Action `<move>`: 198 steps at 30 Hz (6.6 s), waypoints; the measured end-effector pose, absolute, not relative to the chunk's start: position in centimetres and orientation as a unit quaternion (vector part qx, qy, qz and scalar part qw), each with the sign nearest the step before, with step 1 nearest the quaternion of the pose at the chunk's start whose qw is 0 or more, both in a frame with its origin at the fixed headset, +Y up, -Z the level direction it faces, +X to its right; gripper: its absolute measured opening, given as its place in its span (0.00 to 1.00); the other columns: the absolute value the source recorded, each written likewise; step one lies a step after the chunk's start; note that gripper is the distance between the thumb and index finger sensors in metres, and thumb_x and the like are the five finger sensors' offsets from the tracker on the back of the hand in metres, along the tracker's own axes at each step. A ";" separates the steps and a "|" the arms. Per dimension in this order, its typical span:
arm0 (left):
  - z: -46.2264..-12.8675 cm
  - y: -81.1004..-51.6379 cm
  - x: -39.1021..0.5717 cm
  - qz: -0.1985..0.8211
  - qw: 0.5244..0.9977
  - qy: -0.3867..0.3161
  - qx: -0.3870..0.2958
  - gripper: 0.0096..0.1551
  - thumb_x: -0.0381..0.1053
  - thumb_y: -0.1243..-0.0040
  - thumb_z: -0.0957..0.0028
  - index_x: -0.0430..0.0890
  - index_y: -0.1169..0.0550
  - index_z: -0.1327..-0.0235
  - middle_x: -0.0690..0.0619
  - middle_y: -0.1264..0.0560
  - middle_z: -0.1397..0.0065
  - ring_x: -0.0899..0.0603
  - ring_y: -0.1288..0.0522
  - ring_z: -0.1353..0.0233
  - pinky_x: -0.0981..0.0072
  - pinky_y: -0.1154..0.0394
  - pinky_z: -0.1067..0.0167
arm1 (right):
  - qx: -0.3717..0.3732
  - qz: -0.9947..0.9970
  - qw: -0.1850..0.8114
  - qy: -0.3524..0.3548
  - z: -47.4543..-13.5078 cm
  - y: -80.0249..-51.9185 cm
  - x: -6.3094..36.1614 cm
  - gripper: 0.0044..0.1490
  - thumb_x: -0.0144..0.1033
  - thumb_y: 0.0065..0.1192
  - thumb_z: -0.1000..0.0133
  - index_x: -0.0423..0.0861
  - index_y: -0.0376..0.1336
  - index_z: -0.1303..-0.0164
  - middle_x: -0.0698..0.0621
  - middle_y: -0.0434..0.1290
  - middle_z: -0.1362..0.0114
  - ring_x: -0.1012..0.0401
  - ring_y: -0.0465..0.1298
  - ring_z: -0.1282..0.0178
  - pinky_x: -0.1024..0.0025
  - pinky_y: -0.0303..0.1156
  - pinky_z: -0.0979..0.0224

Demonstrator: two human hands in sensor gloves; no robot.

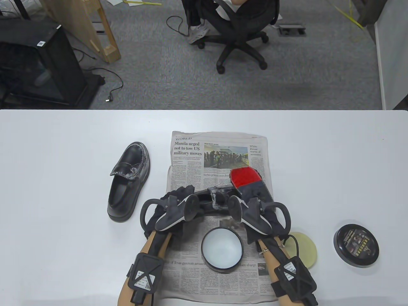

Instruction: Dip and apply leather care cream with polishing sponge on shoes

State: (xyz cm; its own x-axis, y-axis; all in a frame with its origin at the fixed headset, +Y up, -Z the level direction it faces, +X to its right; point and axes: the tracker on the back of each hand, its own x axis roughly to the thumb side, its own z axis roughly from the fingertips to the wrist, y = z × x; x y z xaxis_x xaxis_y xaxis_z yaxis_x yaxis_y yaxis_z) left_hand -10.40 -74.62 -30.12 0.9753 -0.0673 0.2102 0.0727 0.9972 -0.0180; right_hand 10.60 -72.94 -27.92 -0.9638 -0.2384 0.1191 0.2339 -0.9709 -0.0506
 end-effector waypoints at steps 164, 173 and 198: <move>-30.2 -74.2 -9.2 -0.097 0.987 -0.130 -0.022 0.49 0.71 0.37 0.61 0.55 0.31 0.23 0.54 0.24 0.23 0.43 0.24 0.27 0.53 0.24 0.31 | -0.142 -0.987 0.016 0.079 -27.4 -72.4 11.9 0.25 0.34 0.55 0.36 0.60 0.56 0.29 0.57 0.63 0.19 0.52 0.66 0.18 0.52 0.66 0.19; -29.9 -74.3 -8.9 -0.142 0.979 -0.145 0.004 0.46 0.71 0.40 0.60 0.56 0.30 0.26 0.56 0.23 0.25 0.47 0.22 0.29 0.58 0.22 0.33 | -0.056 -0.995 0.071 0.037 -30.2 -73.9 14.2 0.29 0.36 0.52 0.35 0.57 0.51 0.24 0.54 0.60 0.17 0.51 0.67 0.19 0.57 0.69 0.21; -30.2 -74.4 -9.8 -0.099 0.984 -0.147 -0.019 0.56 0.74 0.40 0.62 0.52 0.39 0.19 0.55 0.27 0.20 0.48 0.25 0.25 0.58 0.23 0.31 | -0.053 -0.994 0.096 0.029 -30.6 -73.6 13.3 0.29 0.35 0.52 0.35 0.55 0.51 0.23 0.52 0.61 0.17 0.50 0.68 0.19 0.55 0.70 0.23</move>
State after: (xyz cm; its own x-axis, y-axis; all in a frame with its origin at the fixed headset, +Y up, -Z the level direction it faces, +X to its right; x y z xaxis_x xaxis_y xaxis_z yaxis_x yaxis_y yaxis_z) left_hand -9.76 -74.35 -30.16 0.9374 -0.1888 0.2926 0.1999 0.9798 -0.0081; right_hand 13.34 -73.60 -30.56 -0.9760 -0.1938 0.0994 0.1876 -0.9799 -0.0686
